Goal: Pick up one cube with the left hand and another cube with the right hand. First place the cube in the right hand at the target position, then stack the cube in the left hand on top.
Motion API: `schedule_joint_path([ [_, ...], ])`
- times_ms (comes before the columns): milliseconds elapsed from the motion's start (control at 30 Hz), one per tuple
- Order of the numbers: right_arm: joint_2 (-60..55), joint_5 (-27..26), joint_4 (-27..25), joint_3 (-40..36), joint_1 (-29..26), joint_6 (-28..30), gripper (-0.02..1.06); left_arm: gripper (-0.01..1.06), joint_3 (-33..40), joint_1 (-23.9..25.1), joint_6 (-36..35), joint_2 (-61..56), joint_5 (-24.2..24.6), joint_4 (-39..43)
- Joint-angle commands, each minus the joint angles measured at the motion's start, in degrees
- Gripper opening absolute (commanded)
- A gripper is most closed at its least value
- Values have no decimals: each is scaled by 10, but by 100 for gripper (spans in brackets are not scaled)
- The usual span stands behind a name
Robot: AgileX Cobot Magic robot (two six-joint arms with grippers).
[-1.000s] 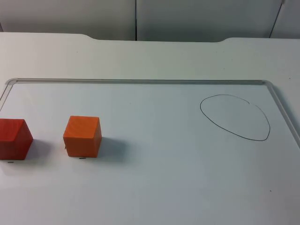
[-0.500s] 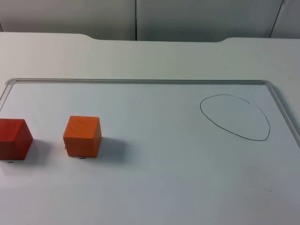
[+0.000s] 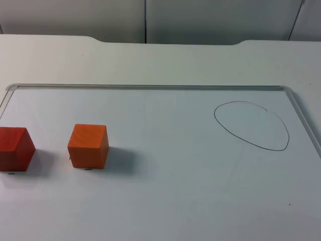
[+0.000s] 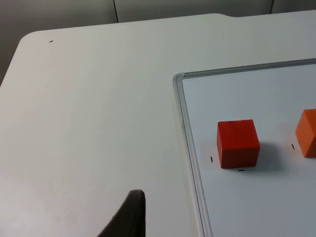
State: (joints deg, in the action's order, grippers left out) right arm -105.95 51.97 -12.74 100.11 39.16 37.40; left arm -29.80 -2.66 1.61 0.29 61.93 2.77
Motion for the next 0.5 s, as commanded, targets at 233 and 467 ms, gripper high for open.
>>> schedule_joint_path([
  [233, -119, 50, 74, 48, 73, 38, 103, 105, 5, 2, -1, -3, -1, -3],
  [467, -181, 43, 86, 54, 90, 53, 103, 105, 5, 2, -1, -3, -1, -3],
])
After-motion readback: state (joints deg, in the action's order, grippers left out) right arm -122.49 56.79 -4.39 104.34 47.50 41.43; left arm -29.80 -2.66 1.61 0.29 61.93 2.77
